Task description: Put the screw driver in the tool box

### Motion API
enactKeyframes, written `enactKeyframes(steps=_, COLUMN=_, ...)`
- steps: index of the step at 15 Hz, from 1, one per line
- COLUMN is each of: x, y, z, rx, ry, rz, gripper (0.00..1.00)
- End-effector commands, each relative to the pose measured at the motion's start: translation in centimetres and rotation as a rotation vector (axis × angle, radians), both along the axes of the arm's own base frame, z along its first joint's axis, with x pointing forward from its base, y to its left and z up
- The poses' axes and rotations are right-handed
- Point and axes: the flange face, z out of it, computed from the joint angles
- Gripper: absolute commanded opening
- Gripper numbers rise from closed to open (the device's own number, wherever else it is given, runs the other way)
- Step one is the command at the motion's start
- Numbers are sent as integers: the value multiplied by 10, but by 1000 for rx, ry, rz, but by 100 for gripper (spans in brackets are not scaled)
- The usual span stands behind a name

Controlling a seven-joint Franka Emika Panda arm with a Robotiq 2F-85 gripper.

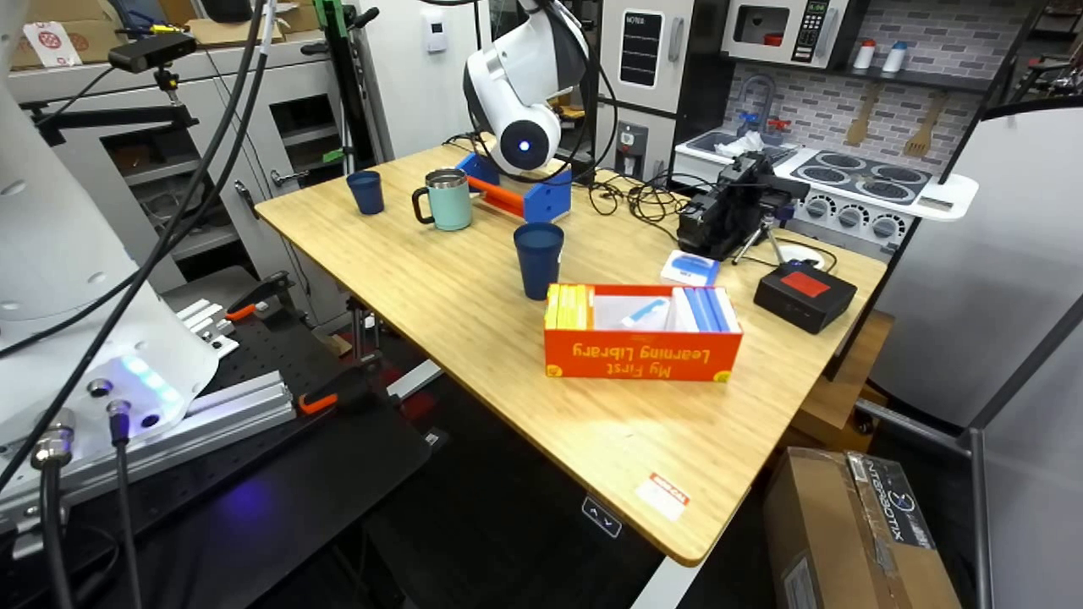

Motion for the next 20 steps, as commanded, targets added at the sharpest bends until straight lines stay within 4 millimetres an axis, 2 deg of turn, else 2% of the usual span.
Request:
enactKeyframes(steps=1, x=5, y=5, z=-2, rx=19, ry=7, rz=0, gripper=60)
enactKeyframes(steps=6, x=5, y=9, z=0, rx=18, ry=6, rz=3, gripper=95)
enactKeyframes(steps=7, x=4, y=9, z=1, rx=11, ry=9, rz=1, gripper=99)
enactKeyframes(steps=11, x=-2, y=4, z=22, rx=-37, ry=51, rz=25, gripper=100)
enactKeyframes(steps=16, x=-13, y=-12, z=88, rx=-147, ry=218, rz=107, gripper=100)
enactKeyframes(steps=20, x=-32, y=-32, z=139, rx=-215, ry=414, rz=147, gripper=100)
